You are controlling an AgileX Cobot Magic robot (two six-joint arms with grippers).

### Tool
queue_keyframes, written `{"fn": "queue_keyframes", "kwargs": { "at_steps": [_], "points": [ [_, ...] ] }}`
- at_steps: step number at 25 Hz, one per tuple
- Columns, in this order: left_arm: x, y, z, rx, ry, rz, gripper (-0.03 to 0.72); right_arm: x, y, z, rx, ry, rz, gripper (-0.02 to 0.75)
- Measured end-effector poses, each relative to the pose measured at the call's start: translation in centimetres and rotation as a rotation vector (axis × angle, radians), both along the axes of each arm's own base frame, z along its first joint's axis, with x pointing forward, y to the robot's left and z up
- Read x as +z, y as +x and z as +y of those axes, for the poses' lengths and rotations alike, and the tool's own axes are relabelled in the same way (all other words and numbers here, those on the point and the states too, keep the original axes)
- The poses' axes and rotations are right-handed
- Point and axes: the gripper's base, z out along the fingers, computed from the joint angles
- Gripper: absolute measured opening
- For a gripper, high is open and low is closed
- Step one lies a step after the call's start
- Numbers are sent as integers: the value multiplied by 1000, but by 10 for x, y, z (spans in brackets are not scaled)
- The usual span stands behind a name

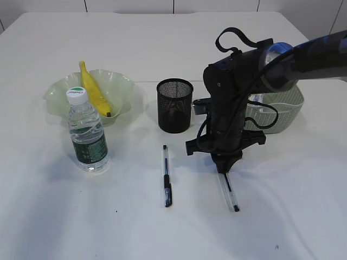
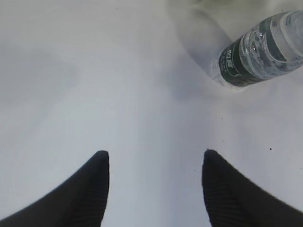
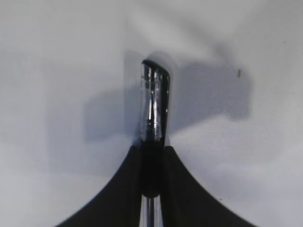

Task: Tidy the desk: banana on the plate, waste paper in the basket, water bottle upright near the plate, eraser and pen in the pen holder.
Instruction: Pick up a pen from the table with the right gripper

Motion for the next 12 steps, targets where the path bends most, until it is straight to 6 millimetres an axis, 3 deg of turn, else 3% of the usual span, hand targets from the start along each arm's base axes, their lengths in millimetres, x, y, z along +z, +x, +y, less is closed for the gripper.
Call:
{"fn": "queue_keyframes", "kwargs": {
  "at_steps": [6, 12],
  "points": [
    [0, 0, 0, 1, 0, -5, 430, 7, -4, -2, 69, -9, 8, 49],
    [0, 1, 0, 1, 0, -7, 430, 19, -33, -15, 130, 20, -48, 45]
  ]
}}
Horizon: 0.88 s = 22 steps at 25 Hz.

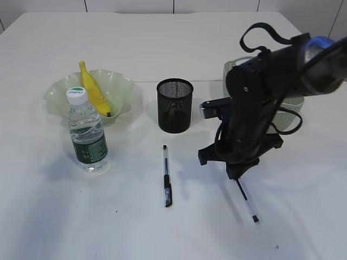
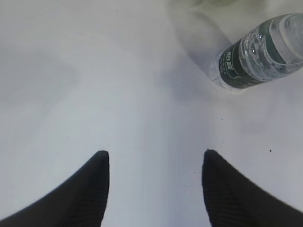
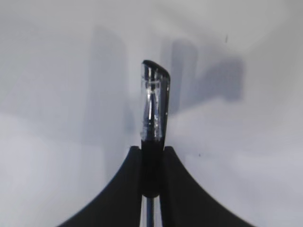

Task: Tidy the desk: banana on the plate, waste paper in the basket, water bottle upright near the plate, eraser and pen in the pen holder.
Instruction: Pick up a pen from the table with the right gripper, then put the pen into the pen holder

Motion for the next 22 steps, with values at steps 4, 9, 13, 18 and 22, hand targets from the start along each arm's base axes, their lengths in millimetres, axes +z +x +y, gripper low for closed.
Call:
{"fn": "queue_keyframes", "kwargs": {
  "at_steps": [4, 9, 13, 18, 22],
  "points": [
    [0, 0, 0, 0, 0, 0, 430, 11, -26, -11, 25, 55, -92, 45],
    [0, 0, 0, 0, 0, 0, 430, 41, -39, -16, 69, 126, -263, 45],
    [0, 0, 0, 0, 0, 0, 430, 67, -34, -13, 108, 194, -440, 45],
    [0, 0, 0, 0, 0, 0, 429, 85, -22, -5, 154, 291, -662, 45],
    [0, 0, 0, 0, 0, 0, 429, 101, -13, 3, 199, 380, -860, 45]
  ]
}}
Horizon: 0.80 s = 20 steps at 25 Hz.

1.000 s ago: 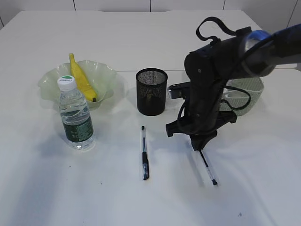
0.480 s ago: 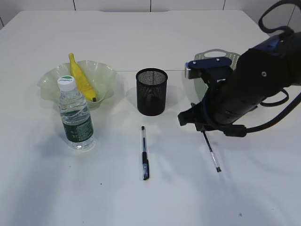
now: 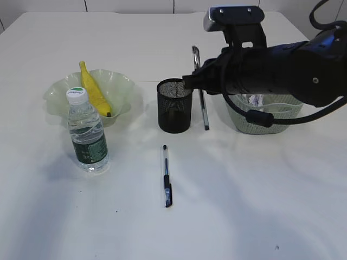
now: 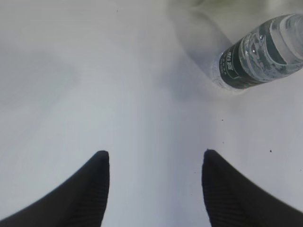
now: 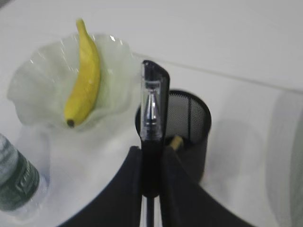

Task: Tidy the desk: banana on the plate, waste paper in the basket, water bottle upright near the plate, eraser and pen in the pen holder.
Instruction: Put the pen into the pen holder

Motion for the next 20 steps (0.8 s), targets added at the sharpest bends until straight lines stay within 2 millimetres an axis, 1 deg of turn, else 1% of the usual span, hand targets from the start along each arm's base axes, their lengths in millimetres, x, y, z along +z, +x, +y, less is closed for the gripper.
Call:
{"fn": "queue_keyframes", "kwargs": {
  "at_steps": [2, 4, 9, 12, 20],
  "points": [
    [0, 0, 0, 0, 0, 0, 430, 7, 3, 4, 26, 37, -91, 45],
    [0, 0, 0, 0, 0, 0, 429, 8, 8, 8, 49, 68, -165, 45],
    [0, 0, 0, 0, 0, 0, 430, -6, 21, 16, 80, 70, -218, 45],
    [0, 0, 0, 0, 2, 2, 429, -5, 30, 17, 80, 78, -252, 45],
    [0, 0, 0, 0, 2, 2, 429, 6, 64, -6, 12, 94, -346, 45]
  ]
}}
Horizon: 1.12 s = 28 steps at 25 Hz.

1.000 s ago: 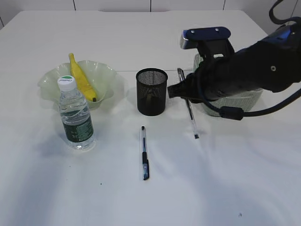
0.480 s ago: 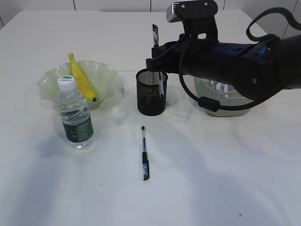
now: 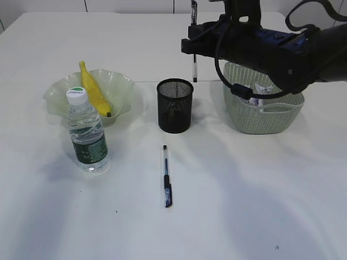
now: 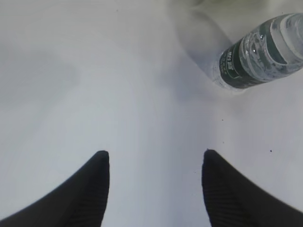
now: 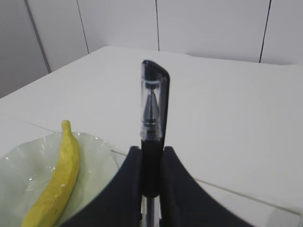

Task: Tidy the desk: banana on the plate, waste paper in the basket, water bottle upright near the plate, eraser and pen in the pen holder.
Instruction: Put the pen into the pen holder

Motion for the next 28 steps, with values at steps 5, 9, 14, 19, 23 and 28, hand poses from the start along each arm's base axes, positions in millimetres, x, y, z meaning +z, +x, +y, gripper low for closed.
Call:
{"fn": "queue_keyframes", "kwargs": {
  "at_steps": [5, 9, 14, 19, 23, 28],
  "points": [
    [0, 0, 0, 0, 0, 0, 429, -4, 17, 6, 32, -29, -56, 45],
    [0, 0, 0, 0, 0, 0, 430, -9, 30, 12, 49, -32, -88, 45],
    [0, 0, 0, 0, 0, -2, 430, -21, 41, 17, 56, -25, -97, 45],
    [0, 0, 0, 0, 0, -4, 429, -37, 44, 18, 59, -29, -72, 45],
    [0, 1, 0, 1, 0, -7, 429, -50, 47, 19, 62, -32, -54, 45],
    [1, 1, 0, 1, 0, -12, 430, -55, 48, 20, 64, -30, -48, 45]
  ]
}}
